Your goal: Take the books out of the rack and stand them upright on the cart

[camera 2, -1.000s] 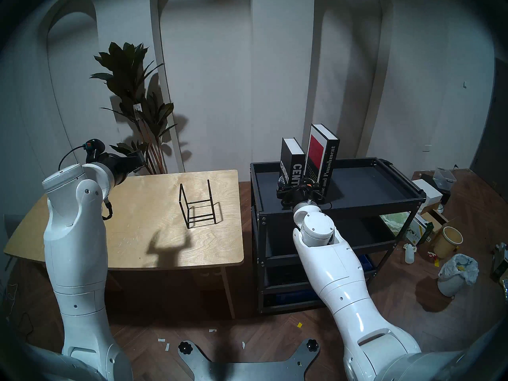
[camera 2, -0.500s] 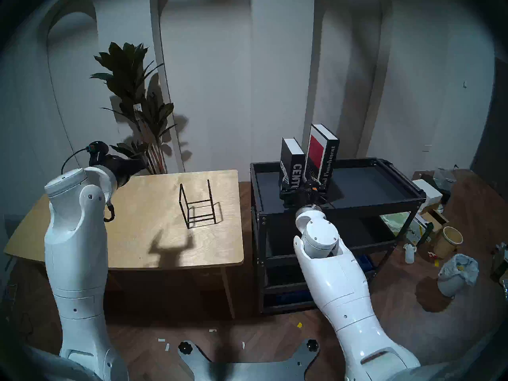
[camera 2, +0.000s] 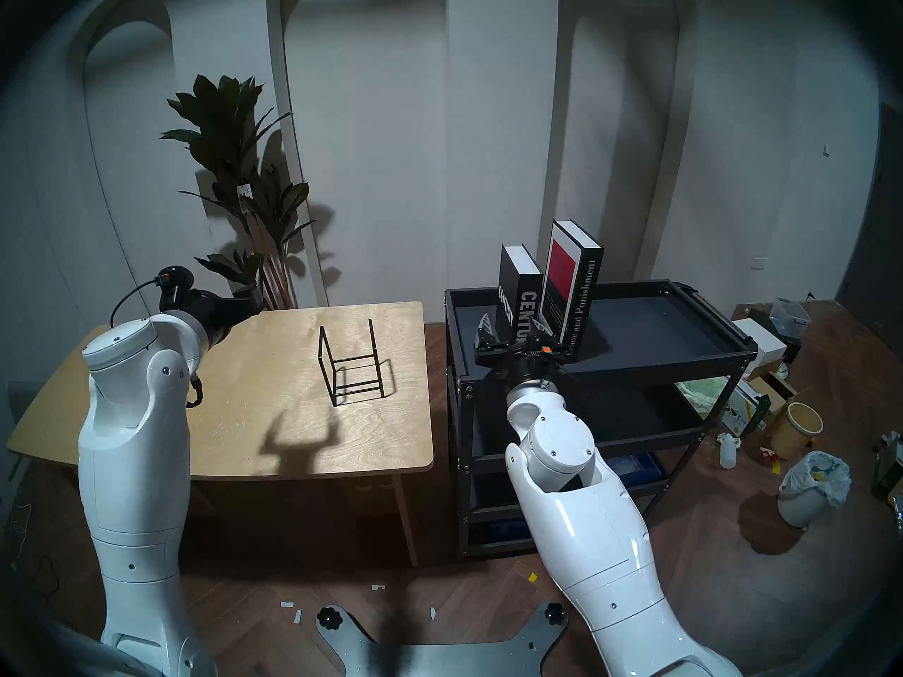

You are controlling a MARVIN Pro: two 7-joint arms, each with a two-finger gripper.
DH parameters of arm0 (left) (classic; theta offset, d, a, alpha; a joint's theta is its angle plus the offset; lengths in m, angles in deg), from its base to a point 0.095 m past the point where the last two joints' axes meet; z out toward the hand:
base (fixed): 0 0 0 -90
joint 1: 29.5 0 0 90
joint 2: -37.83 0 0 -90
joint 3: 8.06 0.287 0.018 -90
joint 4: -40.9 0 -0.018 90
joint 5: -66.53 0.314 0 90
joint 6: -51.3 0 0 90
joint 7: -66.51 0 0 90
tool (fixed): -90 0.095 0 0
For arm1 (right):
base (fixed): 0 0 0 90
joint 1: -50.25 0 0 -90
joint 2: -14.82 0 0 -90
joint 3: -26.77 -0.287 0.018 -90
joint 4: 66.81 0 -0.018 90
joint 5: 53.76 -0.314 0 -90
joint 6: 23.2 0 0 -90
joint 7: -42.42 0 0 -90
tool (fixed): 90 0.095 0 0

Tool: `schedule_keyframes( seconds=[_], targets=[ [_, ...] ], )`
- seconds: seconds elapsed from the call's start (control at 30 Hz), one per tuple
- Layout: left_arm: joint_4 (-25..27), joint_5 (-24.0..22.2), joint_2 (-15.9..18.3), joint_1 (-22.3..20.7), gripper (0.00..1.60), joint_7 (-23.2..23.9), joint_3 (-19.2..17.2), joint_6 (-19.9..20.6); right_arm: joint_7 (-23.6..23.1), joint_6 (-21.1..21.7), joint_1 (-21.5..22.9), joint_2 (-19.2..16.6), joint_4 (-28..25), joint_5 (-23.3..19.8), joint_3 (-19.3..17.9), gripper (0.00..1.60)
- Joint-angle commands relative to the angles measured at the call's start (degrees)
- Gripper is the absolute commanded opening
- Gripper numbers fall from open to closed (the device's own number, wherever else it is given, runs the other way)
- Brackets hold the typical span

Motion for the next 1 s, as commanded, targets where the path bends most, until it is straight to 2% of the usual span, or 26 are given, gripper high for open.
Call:
schedule_keyframes(
  seconds=[0.0, 0.07, 0.1, 0.2, 0.37, 0.63, 0.87, 0.9, 0.97],
  targets=[
    [0.4, 4.4, 2.2, 2.8, 1.6, -0.4, 1.3, -7.3, -3.7, -0.8, -1.0, -2.4, -7.2, 0.9, 2.2, 1.6],
    [-0.2, 5.4, 2.2, 3.1, 1.6, -0.7, 1.5, -8.2, -4.5, -0.6, -0.2, -2.8, -7.8, 0.8, 2.3, 1.6],
    [-0.6, 6.3, 2.4, 3.5, 1.6, -0.7, 1.8, -10.1, -4.8, 0.0, -0.4, -3.3, -9.4, 0.5, 2.2, 1.6],
    [-1.8, 7.5, 2.4, 3.6, 1.6, -0.5, 2.1, -11.1, -5.8, 0.8, 1.6, -3.6, -9.5, 0.3, 2.0, 1.6],
    [-5.7, 8.5, 2.7, 3.6, 1.6, 0.3, 2.1, -16.7, -7.3, 3.2, 4.8, -3.6, -8.7, -0.7, 1.9, 1.6],
    [-11.9, 8.8, 3.2, 2.2, 1.6, 2.1, 0.9, -23.2, -9.3, 8.1, 9.7, -2.5, -5.2, -3.4, 1.8, 1.6],
    [-14.4, 9.2, 3.1, 1.7, 1.6, 4.0, 0.7, -29.8, -10.5, 12.0, 14.1, -1.0, 0.0, -4.6, 2.9, 1.6],
    [-14.4, 9.3, 3.1, 1.5, 1.6, 4.1, 0.8, -29.2, -10.5, 12.1, 13.6, -0.5, 0.0, -4.5, 2.8, 1.6],
    [-15.3, 9.4, 3.0, 1.4, 1.6, 4.6, 0.8, -31.9, -10.8, 13.2, 15.7, -0.2, 2.1, -5.0, 3.4, 1.6]
  ],
)
